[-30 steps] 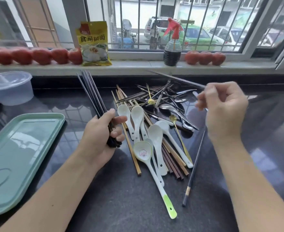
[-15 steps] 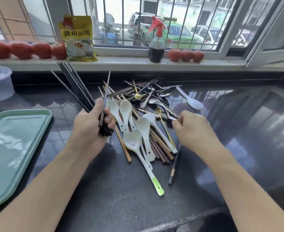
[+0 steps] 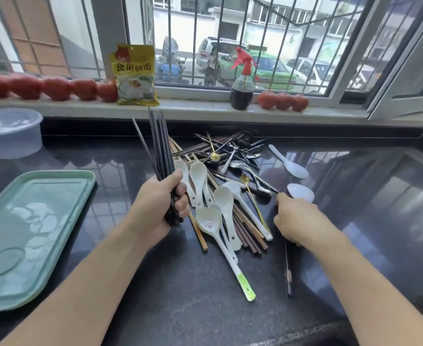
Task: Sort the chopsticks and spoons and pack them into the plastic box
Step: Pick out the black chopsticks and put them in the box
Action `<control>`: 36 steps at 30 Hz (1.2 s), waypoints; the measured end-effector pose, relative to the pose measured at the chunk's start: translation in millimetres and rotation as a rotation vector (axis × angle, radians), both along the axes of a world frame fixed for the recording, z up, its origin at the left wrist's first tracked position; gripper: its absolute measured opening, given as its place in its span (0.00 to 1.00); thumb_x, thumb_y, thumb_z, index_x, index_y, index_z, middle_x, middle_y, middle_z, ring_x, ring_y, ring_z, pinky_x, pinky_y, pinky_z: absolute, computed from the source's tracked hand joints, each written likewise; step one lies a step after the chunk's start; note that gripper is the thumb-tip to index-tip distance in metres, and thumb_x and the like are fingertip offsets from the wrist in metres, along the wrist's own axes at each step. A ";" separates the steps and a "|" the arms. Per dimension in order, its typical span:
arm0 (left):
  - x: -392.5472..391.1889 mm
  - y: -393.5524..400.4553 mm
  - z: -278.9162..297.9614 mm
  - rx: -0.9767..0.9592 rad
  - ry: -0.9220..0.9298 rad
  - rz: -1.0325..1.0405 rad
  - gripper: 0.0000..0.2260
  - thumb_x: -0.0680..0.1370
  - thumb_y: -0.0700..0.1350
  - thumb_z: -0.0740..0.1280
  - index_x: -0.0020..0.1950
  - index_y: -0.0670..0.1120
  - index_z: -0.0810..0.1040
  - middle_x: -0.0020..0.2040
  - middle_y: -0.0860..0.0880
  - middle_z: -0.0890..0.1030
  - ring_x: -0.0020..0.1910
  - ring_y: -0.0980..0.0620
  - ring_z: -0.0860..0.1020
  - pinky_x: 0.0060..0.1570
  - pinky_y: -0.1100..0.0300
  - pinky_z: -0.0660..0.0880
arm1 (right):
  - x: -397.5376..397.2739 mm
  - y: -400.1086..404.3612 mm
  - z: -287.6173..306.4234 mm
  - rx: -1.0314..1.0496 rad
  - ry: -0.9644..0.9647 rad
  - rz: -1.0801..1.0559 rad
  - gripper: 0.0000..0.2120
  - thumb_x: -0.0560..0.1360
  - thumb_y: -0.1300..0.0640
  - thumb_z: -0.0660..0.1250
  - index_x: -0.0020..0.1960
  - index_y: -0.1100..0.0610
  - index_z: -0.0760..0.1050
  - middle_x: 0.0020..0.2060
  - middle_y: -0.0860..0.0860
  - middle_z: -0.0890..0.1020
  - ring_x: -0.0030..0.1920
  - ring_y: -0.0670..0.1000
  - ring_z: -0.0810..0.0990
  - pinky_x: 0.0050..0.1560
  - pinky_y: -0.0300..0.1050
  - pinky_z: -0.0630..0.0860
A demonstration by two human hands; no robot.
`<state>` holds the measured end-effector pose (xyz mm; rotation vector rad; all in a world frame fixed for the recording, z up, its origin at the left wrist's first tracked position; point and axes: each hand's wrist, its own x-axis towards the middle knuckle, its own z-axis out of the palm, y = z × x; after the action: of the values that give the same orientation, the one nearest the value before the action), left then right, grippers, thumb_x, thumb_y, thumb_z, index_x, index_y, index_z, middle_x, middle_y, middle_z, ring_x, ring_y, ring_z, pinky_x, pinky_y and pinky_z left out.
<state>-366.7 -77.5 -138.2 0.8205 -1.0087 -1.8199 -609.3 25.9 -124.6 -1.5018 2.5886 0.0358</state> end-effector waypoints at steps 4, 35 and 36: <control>-1.2 2.6 1.1 -0.031 -0.048 -0.022 0.11 0.85 0.44 0.63 0.45 0.45 0.65 0.33 0.49 0.67 0.24 0.54 0.64 0.21 0.61 0.64 | -1.1 -2.2 -3.7 -0.039 0.019 0.018 0.09 0.77 0.62 0.59 0.57 0.54 0.68 0.42 0.53 0.72 0.45 0.59 0.69 0.43 0.47 0.72; 11.0 -23.4 -7.2 0.020 0.107 0.281 0.04 0.85 0.40 0.61 0.51 0.47 0.70 0.37 0.49 0.74 0.30 0.52 0.71 0.32 0.57 0.74 | -56.2 -148.2 -22.3 -0.551 -0.165 -0.061 0.12 0.79 0.56 0.64 0.40 0.59 0.79 0.45 0.57 0.84 0.52 0.61 0.80 0.44 0.45 0.68; 11.1 -23.6 -7.1 0.013 0.099 0.271 0.04 0.85 0.41 0.61 0.51 0.47 0.69 0.36 0.49 0.73 0.30 0.52 0.71 0.31 0.58 0.73 | -54.9 -146.6 -13.7 -0.664 -0.245 -0.087 0.10 0.79 0.56 0.65 0.40 0.57 0.79 0.44 0.56 0.83 0.52 0.60 0.79 0.45 0.46 0.69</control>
<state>-355.6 -101.2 -145.3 0.8238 -0.7822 -1.6199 -664.2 -120.7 -138.3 -1.4282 2.5725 -1.0375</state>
